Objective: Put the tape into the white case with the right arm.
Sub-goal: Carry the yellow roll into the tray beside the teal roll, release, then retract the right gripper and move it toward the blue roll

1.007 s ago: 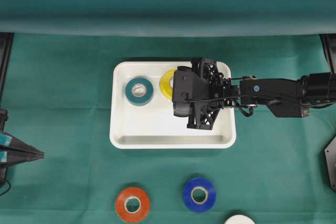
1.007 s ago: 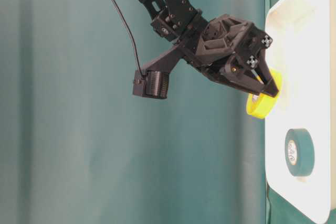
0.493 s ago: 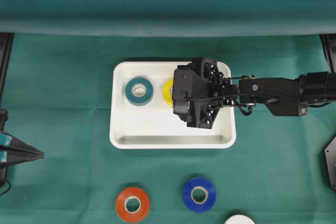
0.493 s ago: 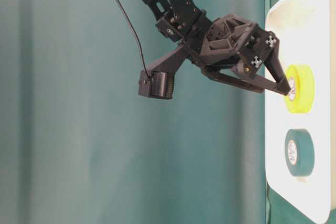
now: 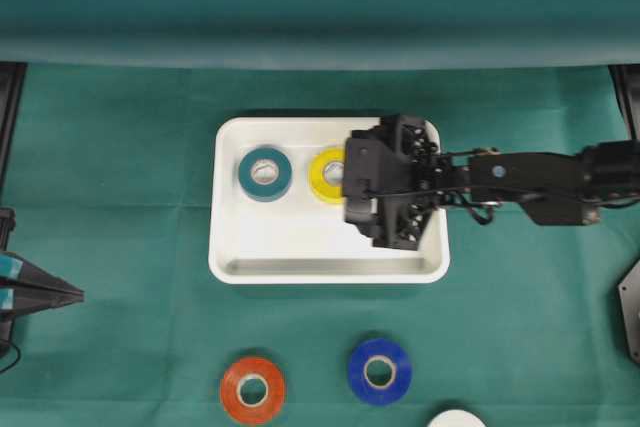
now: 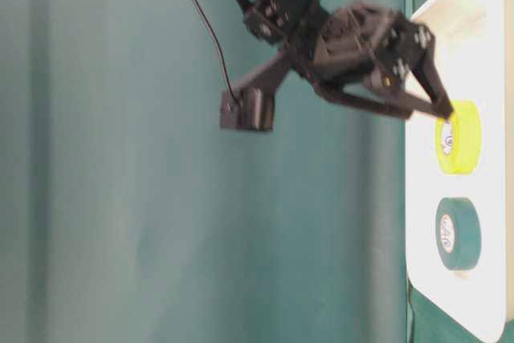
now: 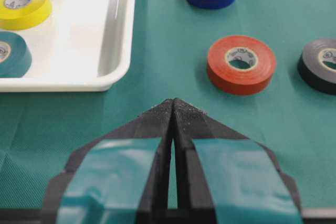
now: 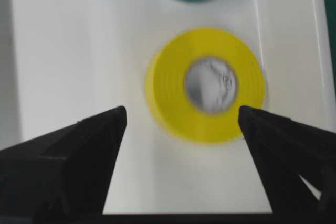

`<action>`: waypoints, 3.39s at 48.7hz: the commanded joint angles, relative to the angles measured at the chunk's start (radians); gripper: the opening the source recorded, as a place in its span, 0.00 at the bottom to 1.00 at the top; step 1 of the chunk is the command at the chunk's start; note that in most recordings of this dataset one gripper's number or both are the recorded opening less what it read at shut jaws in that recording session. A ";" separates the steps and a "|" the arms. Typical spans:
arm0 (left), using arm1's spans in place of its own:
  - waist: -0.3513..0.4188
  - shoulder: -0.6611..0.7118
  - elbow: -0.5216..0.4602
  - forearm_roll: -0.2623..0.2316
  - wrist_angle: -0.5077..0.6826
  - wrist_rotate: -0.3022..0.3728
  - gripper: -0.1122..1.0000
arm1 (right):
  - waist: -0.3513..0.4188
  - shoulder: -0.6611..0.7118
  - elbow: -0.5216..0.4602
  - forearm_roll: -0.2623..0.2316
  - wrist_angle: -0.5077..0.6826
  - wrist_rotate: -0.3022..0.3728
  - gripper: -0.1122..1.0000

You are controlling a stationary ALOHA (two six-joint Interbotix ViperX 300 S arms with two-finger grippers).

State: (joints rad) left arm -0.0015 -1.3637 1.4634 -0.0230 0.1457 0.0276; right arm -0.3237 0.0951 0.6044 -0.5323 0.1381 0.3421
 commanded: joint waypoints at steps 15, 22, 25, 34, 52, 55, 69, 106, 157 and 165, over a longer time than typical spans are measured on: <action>0.002 0.009 -0.011 0.000 -0.012 0.000 0.10 | -0.003 -0.276 0.267 0.002 -0.058 0.003 0.68; 0.002 0.009 -0.011 0.000 -0.012 0.000 0.10 | -0.003 -0.362 0.365 0.003 -0.103 0.005 0.68; 0.002 0.009 -0.011 0.000 -0.012 0.000 0.10 | -0.003 -0.393 0.399 0.005 -0.106 0.005 0.68; 0.002 0.011 -0.012 0.000 -0.012 0.000 0.10 | -0.003 -0.491 0.488 0.020 -0.104 0.008 0.68; 0.002 0.011 -0.012 0.000 -0.014 0.000 0.10 | 0.021 -0.583 0.557 0.035 -0.109 0.008 0.68; 0.002 0.011 -0.012 0.000 -0.014 -0.002 0.10 | 0.034 -0.583 0.554 0.035 -0.109 0.008 0.68; 0.002 0.011 -0.012 0.000 -0.014 -0.002 0.10 | 0.153 -0.589 0.563 0.040 -0.109 0.009 0.68; 0.002 0.011 -0.012 0.000 -0.012 0.000 0.10 | 0.529 -0.606 0.618 0.057 -0.103 0.009 0.68; 0.002 0.011 -0.012 0.000 -0.012 0.000 0.10 | 0.538 -0.463 0.482 0.057 -0.109 0.094 0.68; 0.002 0.011 -0.011 0.000 -0.012 0.000 0.10 | 0.558 -0.362 0.396 0.057 -0.118 0.097 0.68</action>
State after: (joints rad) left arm -0.0015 -1.3637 1.4634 -0.0215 0.1442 0.0261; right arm 0.2224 -0.2991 1.0584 -0.4755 0.0337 0.4372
